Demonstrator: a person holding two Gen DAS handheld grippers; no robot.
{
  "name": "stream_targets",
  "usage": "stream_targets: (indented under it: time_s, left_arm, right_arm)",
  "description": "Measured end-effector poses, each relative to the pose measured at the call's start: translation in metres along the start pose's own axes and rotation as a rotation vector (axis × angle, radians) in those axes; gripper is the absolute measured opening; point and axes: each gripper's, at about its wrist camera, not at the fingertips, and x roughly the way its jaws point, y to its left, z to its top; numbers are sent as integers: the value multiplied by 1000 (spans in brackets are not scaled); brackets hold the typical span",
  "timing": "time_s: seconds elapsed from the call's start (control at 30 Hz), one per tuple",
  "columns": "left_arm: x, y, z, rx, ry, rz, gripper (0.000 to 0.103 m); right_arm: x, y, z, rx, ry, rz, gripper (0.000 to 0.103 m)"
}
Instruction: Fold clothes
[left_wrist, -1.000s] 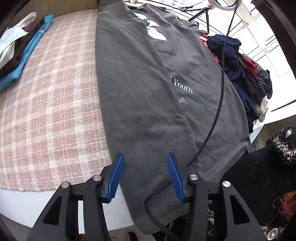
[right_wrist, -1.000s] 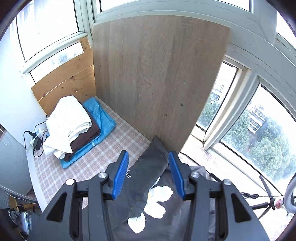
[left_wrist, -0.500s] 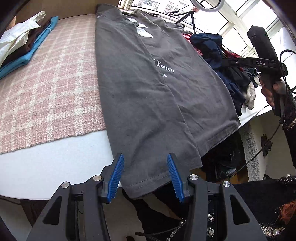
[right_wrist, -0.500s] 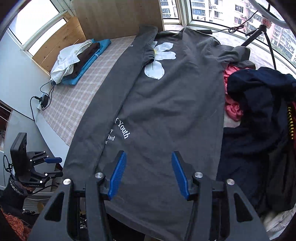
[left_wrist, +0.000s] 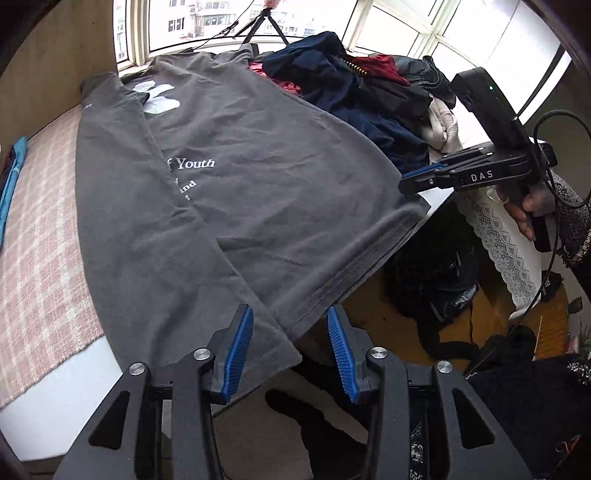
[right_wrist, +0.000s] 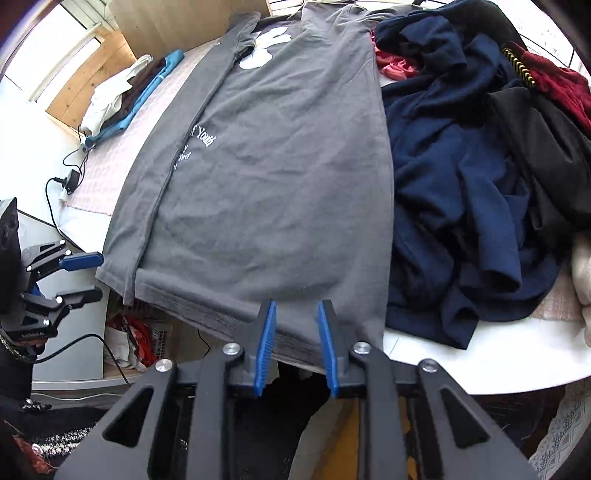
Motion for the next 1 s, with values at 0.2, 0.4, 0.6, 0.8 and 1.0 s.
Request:
stream_targets:
  time_s: [0.2,0.4,0.6,0.8,1.0]
  left_arm:
    - [59,-26,25,94,103,-4,23]
    - [37,-50,-20,154,216,-117,24]
    - [35,-47,17,96,84,-31,21]
    - [40,-54,27,64,65,-33,21]
    - [36,-78,66,-12,-35,-86,25]
  right_arm:
    - [21,11,8,-116,26,-15,16]
    - [-1,8,-26,-186,83,-47,16]
    - [1,-1,-4,-82,-4,-23,16]
    - [-36,-20,-10,-22,-10,-13,15]
    - [-151,-65,33,55,-271,8,37]
